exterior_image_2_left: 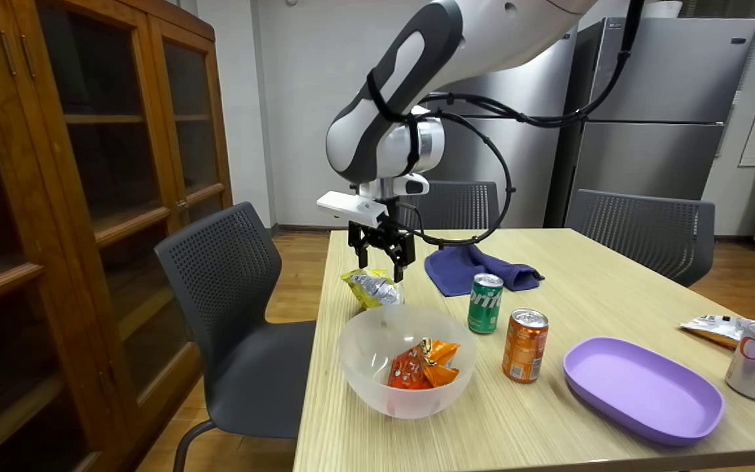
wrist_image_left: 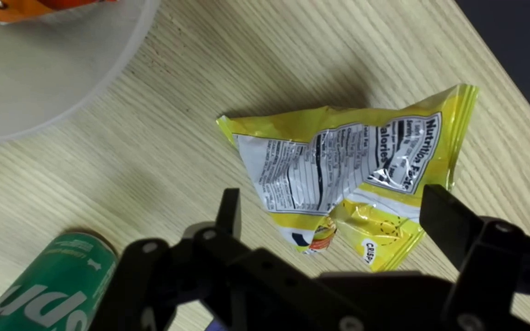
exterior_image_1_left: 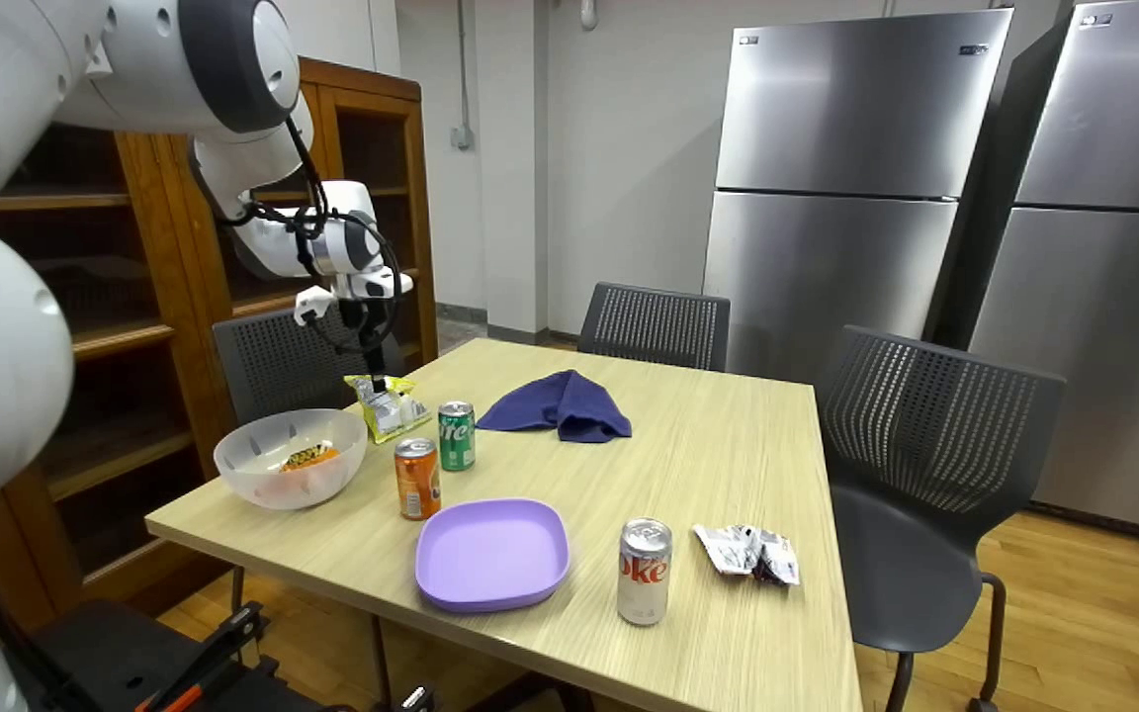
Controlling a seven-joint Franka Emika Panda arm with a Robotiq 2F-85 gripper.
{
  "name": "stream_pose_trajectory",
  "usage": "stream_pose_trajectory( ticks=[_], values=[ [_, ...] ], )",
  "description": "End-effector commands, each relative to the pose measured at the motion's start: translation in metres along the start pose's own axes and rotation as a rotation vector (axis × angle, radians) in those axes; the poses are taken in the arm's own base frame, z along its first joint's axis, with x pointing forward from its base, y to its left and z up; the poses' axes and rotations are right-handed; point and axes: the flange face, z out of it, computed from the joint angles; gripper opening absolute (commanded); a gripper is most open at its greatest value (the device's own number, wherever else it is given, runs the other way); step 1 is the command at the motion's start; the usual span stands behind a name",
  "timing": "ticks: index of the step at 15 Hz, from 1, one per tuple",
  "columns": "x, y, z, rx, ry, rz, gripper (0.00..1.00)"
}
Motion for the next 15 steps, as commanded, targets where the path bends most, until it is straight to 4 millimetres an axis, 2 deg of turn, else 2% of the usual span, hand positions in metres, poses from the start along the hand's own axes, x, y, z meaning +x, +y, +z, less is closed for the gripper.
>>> stream_pose_trajectory(
  ticks=[1, 9, 11, 15],
  values=[
    [0.003, -0.002, -0.002, -0.015, -0.026, 0.035, 1.0],
    [0.012, 0.005, 0.013, -0.048, -0.047, 0.061, 1.0],
    [0.013, 0.006, 0.014, -0.05, -0.051, 0.065, 0.74],
    [0.014, 0.006, 0.013, -0.048, -0.053, 0.069, 0.42]
  ],
)
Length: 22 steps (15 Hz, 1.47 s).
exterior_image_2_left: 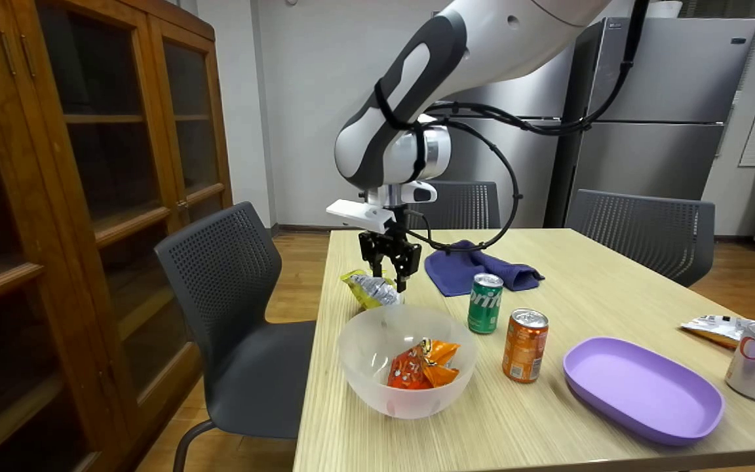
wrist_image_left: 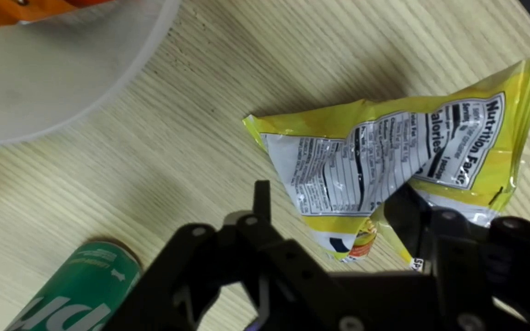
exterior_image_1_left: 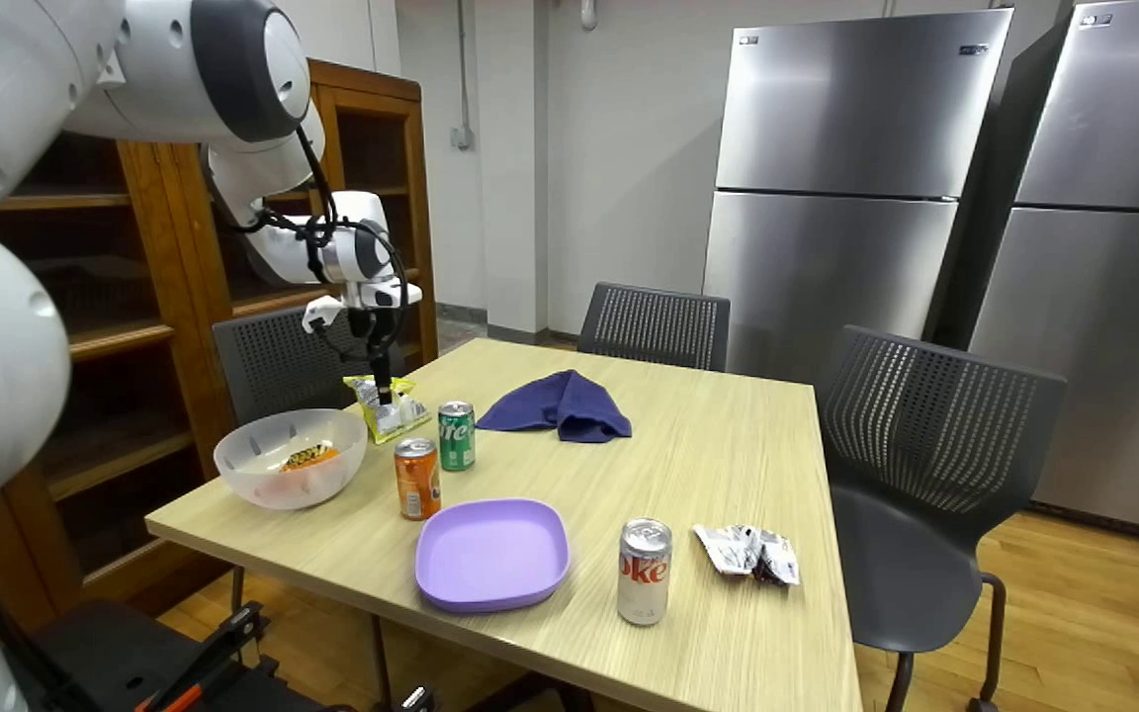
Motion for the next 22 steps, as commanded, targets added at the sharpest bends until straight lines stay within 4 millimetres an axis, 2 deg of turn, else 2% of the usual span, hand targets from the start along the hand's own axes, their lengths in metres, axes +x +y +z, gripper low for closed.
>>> stream_pose_trajectory(
  ticks=[1, 5, 6, 15, 22],
  values=[
    [0.003, -0.005, -0.004, -0.007, -0.022, 0.031, 0.35],
    [0.003, -0.005, -0.004, -0.009, -0.025, 0.032, 0.05],
    [0.003, -0.004, -0.004, -0.01, -0.026, 0.032, 0.0],
    [0.001, 0.0, -0.014, -0.002, -0.024, 0.014, 0.0],
    [0.003, 0.01, -0.044, 0.033, 0.001, -0.021, 0.0]
  ],
)
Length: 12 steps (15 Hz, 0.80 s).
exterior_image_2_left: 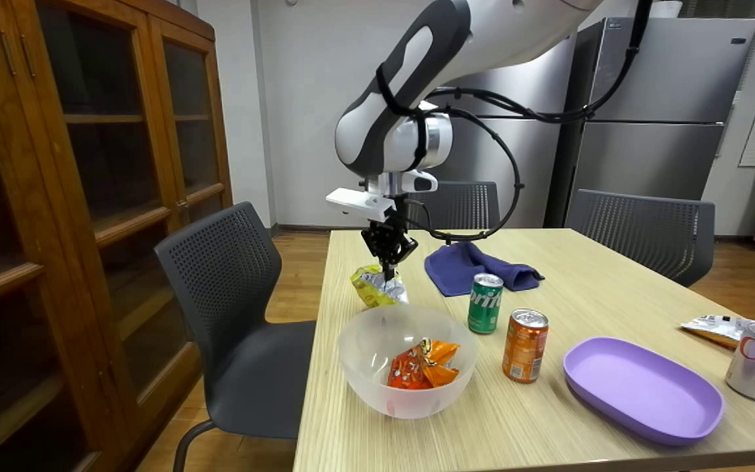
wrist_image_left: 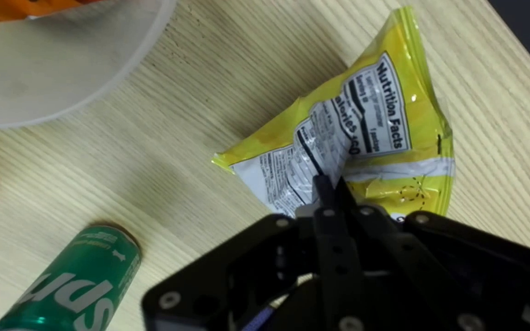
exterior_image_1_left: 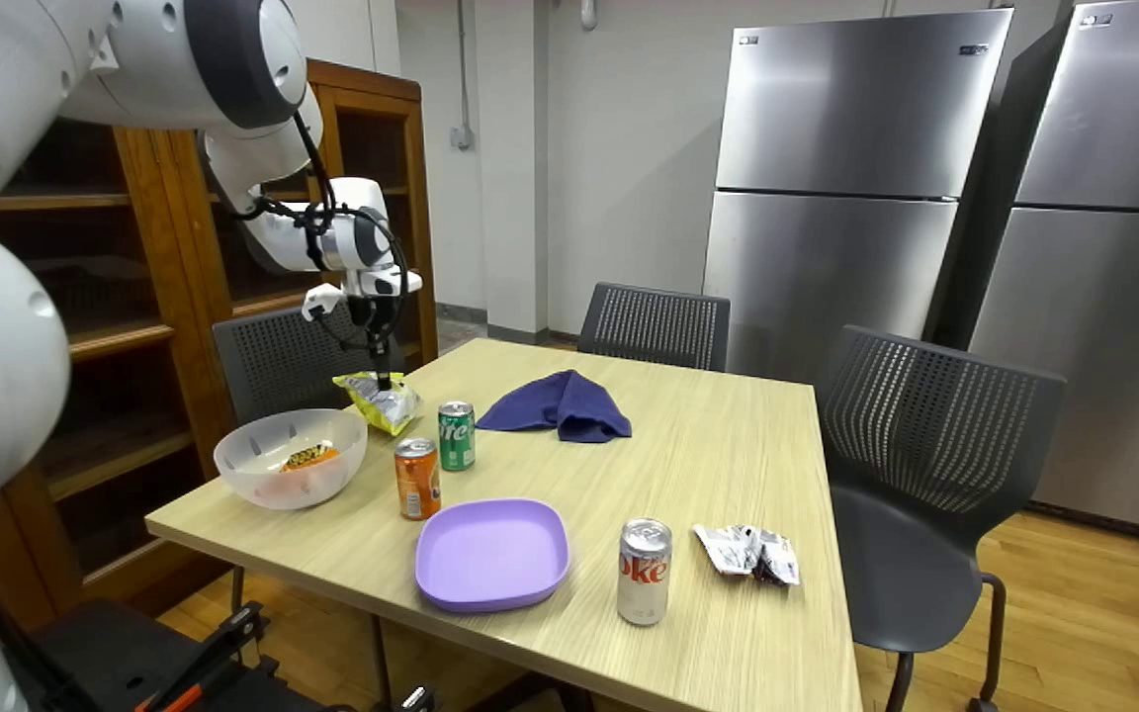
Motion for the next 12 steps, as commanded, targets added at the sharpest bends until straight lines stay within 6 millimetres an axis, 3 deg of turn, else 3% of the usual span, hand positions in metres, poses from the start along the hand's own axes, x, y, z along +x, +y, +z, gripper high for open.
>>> stream_pose_trajectory(
  ticks=[1, 7, 12],
  values=[
    [0.001, 0.012, -0.028, 0.017, -0.002, -0.025, 0.0],
    [-0.003, 0.032, -0.064, 0.049, 0.018, -0.093, 0.0],
    [-0.015, 0.062, -0.09, 0.066, 0.032, -0.201, 0.0]
  ],
)
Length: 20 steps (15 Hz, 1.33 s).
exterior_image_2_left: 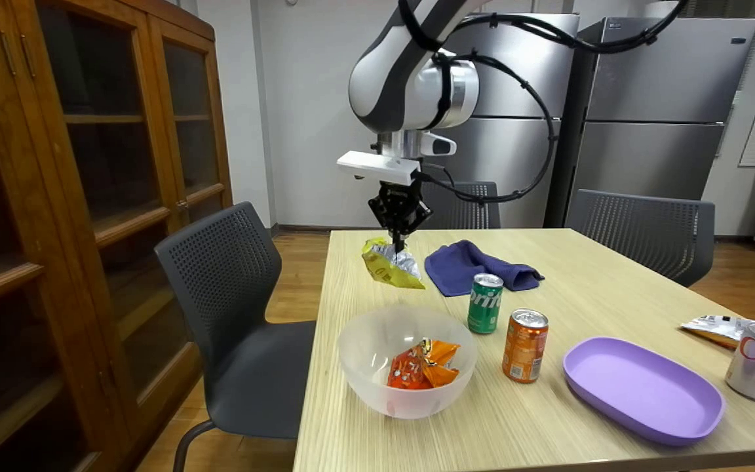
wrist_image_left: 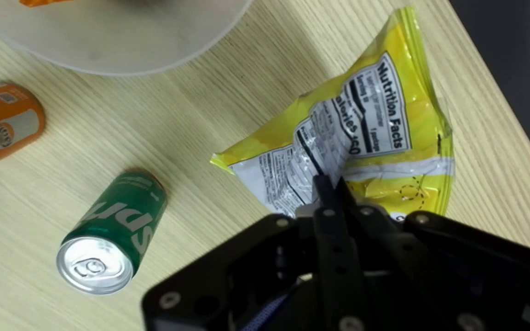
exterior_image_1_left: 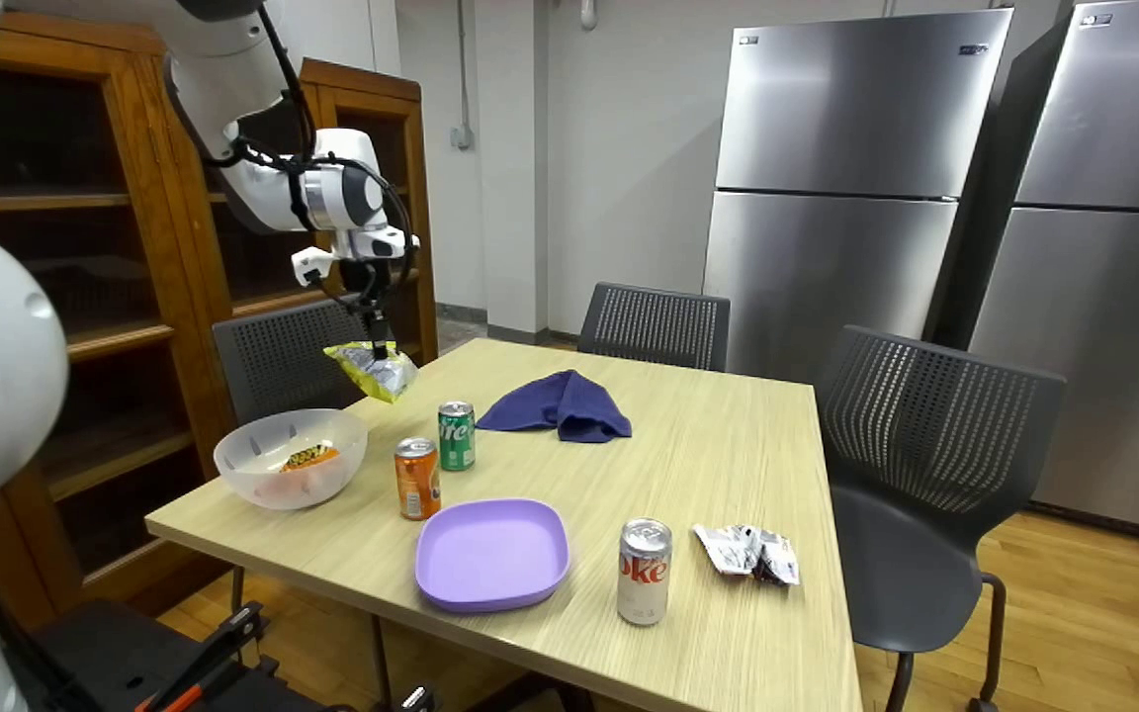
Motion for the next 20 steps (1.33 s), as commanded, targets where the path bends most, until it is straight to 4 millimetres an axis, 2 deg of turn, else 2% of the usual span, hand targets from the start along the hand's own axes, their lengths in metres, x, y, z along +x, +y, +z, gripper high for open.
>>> stream_pose_trajectory(
  ticks=[1, 6, 12, 20],
  values=[
    [-0.017, 0.031, -0.028, 0.019, 0.009, -0.101, 0.0],
    [-0.04, 0.064, -0.046, 0.011, 0.025, -0.232, 0.0],
    [-0.069, 0.095, -0.05, -0.027, 0.025, -0.385, 0.0],
    [-0.107, 0.113, -0.057, -0.046, 0.034, -0.561, 0.0]
  ],
)
